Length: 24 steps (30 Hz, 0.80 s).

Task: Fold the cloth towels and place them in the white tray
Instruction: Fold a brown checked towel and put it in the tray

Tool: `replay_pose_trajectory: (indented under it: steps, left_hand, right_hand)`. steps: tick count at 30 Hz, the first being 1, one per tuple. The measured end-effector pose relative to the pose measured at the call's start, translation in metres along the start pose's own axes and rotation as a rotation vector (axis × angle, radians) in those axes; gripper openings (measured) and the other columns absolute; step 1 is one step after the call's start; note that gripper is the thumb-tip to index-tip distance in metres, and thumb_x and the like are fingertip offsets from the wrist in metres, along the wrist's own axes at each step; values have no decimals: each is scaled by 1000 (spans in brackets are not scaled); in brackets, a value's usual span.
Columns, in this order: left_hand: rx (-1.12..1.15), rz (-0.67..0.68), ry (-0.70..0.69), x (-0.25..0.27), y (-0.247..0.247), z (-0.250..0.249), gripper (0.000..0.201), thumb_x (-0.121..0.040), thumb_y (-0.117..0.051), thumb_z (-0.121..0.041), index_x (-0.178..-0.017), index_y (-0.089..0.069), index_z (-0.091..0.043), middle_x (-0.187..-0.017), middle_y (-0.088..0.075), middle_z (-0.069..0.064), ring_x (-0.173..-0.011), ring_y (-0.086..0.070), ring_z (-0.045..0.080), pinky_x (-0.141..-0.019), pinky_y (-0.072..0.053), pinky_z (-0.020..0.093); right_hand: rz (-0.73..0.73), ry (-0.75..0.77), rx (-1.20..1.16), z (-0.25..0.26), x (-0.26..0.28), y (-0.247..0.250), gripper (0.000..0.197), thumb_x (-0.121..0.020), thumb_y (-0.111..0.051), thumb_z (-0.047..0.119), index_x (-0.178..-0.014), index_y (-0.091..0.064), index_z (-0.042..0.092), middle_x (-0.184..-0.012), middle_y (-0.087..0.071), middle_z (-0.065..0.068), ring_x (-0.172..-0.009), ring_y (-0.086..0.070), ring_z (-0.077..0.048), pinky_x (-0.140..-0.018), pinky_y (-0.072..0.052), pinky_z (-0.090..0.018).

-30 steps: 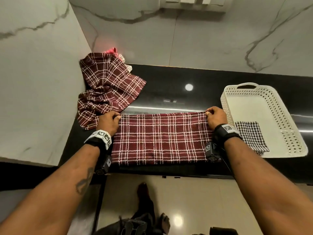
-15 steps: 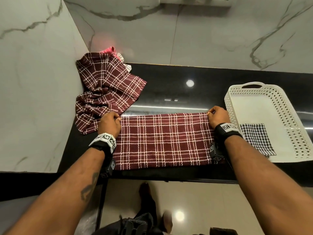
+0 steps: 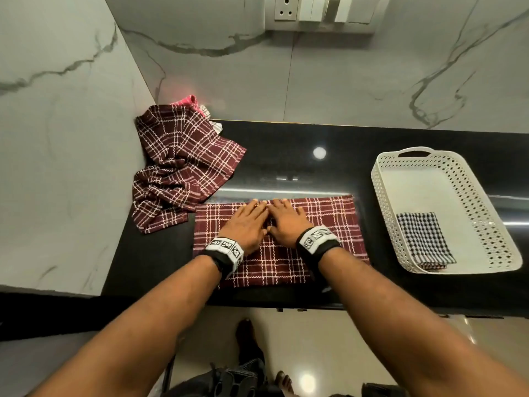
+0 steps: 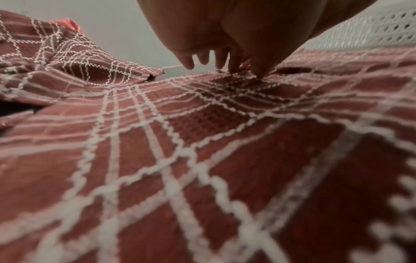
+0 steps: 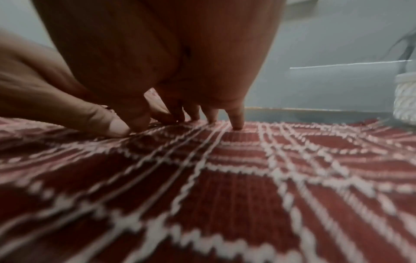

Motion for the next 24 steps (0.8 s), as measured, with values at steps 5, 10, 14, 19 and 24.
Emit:
replay_pose_trajectory:
  steps: [5,10,14,19,24]
  left_hand:
    - [-80,67,62,19,-16,34,73,-101,-15,-58,-157,11,-19,-163,19,3,-151,14,19,-125,-3,45]
    - [-45,88,252,64,-34,92,85,-95,-5,-69,-154,18,-12,-160,28,9,-149,23,23,-122,10,42]
    - [-45,123,294,73,-28,93,87,-95,-4,-68,-155,14,-8,-162,23,12,-151,19,25,-122,11,43]
    - [-85,21,62,49,-10,15,73,-100,-5,-58,-157,9,-14,-163,18,8,-151,15,22,-124,1,46]
    - [-169,106,-3,50,-32,-14,73,-100,-5,-58,-156,12,-16,-164,18,7,-152,13,21,-124,-2,45]
  right_hand:
    - [48,-94,44,-45,7,-11,83,-96,-37,63,-158,7,28,-163,22,0,-150,19,-23,-118,10,-58]
    - [59,-372,67,-149,47,-9,100,-85,-15,85,-153,23,22,-156,36,-2,-146,29,-24,-114,18,-60]
    - [18,-435,141,-155,57,4,94,-91,-14,75,-156,14,13,-161,28,-7,-148,26,-26,-117,13,-61]
    - [15,-54,125,-29,53,-15,74,-101,-20,56,-157,7,17,-163,20,-7,-150,19,-27,-117,13,-57]
    - [129,-42,114,-12,60,-46,75,-101,-24,55,-156,13,19,-161,26,-1,-149,21,-23,-119,9,-59]
Point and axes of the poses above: each hand's wrist, its own x-axis away from the middle knuckle, its own y-axis out of the back of the hand, z = x × y, the point moved 6 cm from there along -x, towards the middle knuckle
